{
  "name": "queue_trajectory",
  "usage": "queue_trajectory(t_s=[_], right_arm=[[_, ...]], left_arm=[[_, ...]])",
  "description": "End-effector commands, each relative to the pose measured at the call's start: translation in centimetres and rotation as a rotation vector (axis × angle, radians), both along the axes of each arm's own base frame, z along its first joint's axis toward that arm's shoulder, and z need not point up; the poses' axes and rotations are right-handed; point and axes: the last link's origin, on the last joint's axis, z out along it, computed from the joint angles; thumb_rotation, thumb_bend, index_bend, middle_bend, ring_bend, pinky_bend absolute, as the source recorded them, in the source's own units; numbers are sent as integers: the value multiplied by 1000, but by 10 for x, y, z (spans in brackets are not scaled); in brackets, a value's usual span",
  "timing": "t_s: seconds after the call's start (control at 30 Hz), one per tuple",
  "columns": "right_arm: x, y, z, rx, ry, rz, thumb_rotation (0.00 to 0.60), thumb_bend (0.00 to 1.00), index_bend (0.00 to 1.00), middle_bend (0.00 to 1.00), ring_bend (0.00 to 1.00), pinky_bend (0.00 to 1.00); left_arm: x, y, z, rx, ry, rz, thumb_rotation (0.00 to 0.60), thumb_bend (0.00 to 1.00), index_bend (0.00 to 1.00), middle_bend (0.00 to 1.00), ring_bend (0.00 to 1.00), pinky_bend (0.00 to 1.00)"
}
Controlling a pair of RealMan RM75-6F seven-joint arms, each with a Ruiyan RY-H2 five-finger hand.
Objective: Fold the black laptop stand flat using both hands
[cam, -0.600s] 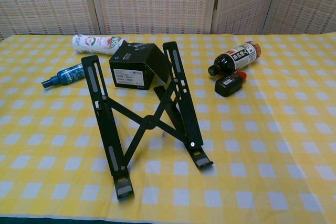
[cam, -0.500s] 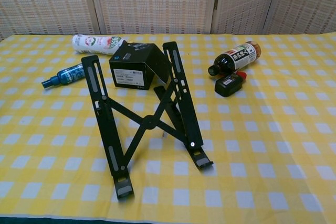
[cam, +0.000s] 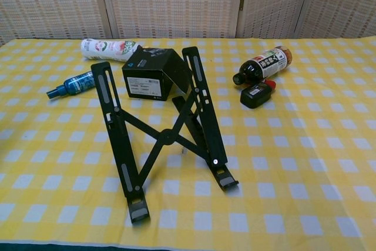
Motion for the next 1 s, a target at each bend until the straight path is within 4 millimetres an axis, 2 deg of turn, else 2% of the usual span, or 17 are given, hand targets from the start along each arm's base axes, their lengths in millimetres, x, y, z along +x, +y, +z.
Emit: queue_trajectory(t_s=[0.03, 0.3, 0.5, 0.8, 1.0], right_arm=[[2, -1, 3, -6, 4, 5, 600, 337, 0, 0, 0, 0], [4, -1, 3, -5, 5, 4, 600, 338, 0, 0, 0, 0], [5, -3, 0, 2, 7, 4, 600, 338, 0, 0, 0, 0], [3, -3, -1, 9, 6, -7, 600, 338, 0, 0, 0, 0], [3, -3, -3, 16, 5, -6, 600, 338, 0, 0, 0, 0]], left_arm=[[26, 17, -8, -96, -77, -103, 600, 170, 22, 21, 19, 0], [75, 43, -37, -236, -164, -287, 600, 169, 0, 21, 17, 0], [108, 50, -73, -301, -187, -403, 600, 168, 0, 0, 0, 0], [136, 45, -115, -266, -151, -567, 600, 167, 0, 0, 0, 0], [148, 50, -139, -241, -70, -641, 600, 167, 0, 0, 0, 0]])
